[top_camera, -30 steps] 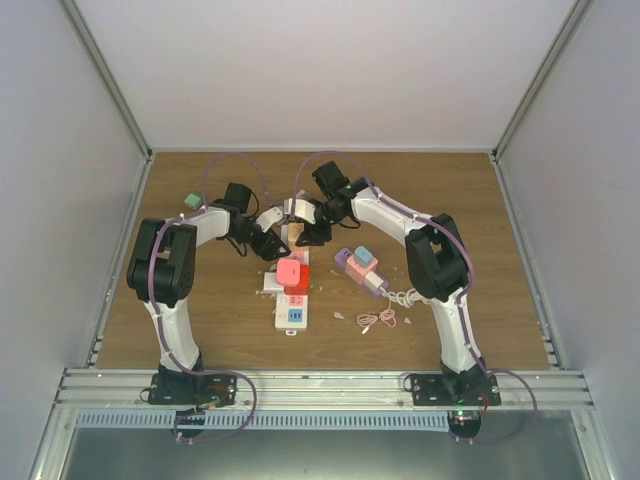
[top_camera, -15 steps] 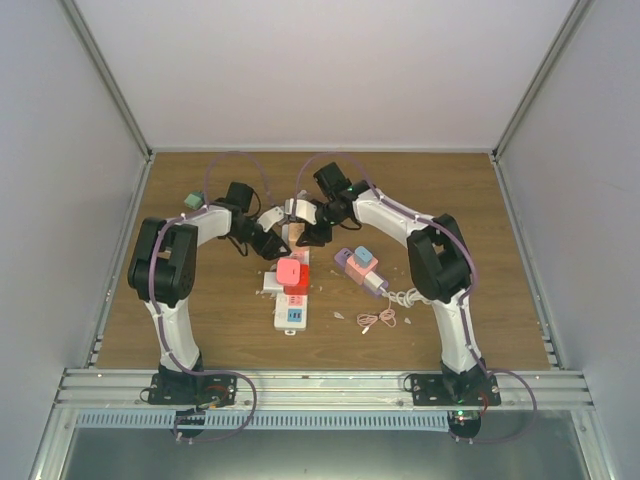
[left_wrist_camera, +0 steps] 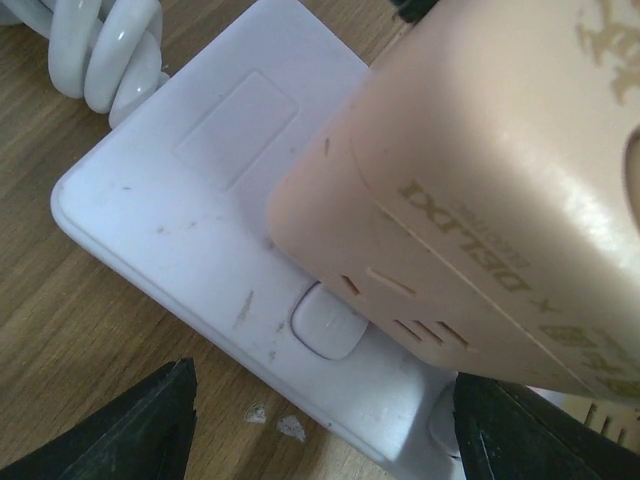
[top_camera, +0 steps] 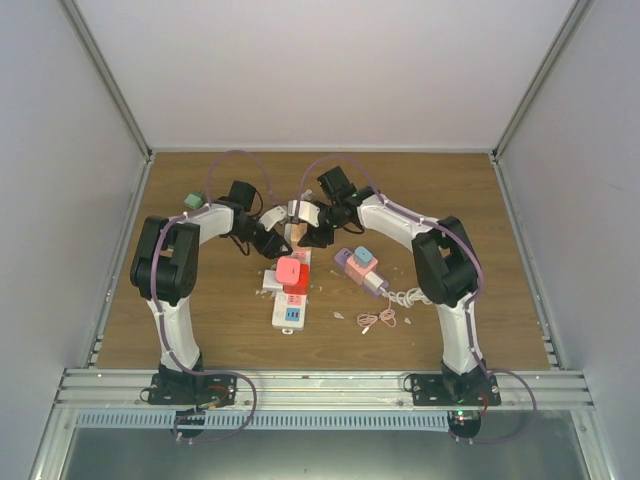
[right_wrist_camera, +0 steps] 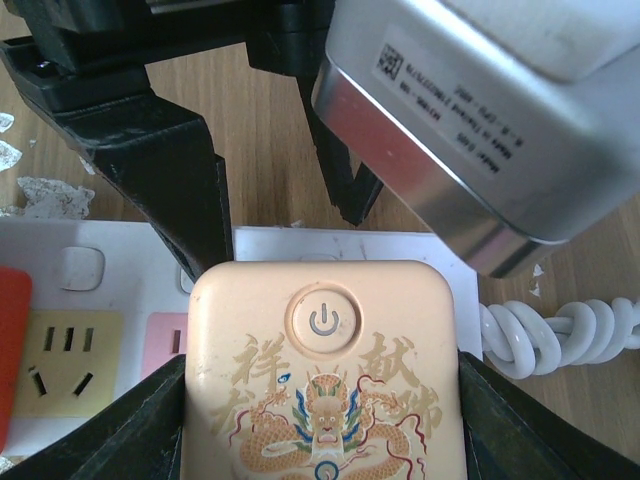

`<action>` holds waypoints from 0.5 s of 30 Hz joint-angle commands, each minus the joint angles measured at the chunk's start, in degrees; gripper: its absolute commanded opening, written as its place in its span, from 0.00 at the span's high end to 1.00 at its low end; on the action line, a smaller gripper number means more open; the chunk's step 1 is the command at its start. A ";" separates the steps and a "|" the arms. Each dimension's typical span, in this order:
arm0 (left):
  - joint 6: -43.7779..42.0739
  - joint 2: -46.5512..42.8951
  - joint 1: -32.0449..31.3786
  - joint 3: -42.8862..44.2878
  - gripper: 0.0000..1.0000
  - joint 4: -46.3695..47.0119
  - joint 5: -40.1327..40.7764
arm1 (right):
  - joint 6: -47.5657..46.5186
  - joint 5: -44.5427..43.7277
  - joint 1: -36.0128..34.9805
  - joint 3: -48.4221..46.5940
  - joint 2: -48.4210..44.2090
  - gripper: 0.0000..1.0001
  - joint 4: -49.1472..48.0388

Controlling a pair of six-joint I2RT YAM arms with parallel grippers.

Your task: Pull the plug off the socket

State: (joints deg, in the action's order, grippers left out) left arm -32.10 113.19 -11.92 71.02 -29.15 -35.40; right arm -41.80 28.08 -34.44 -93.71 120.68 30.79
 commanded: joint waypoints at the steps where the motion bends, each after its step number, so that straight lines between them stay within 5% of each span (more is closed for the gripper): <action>1: -0.69 5.35 0.16 -1.53 0.31 2.12 15.55 | -0.35 3.83 0.20 -1.72 -4.67 0.78 -2.53; 10: -0.34 5.49 0.19 -1.37 0.32 2.14 15.36 | 1.81 10.22 2.77 -8.55 0.49 0.80 5.96; 15: -0.04 5.68 0.19 -1.15 0.32 1.97 15.43 | 1.44 8.61 2.51 -4.13 -2.62 0.80 1.64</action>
State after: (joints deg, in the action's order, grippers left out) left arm -31.05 113.58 -12.03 71.46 -28.84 -35.48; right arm -41.08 31.35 -32.73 -98.17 122.87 35.94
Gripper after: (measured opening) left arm 0.687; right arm 0.621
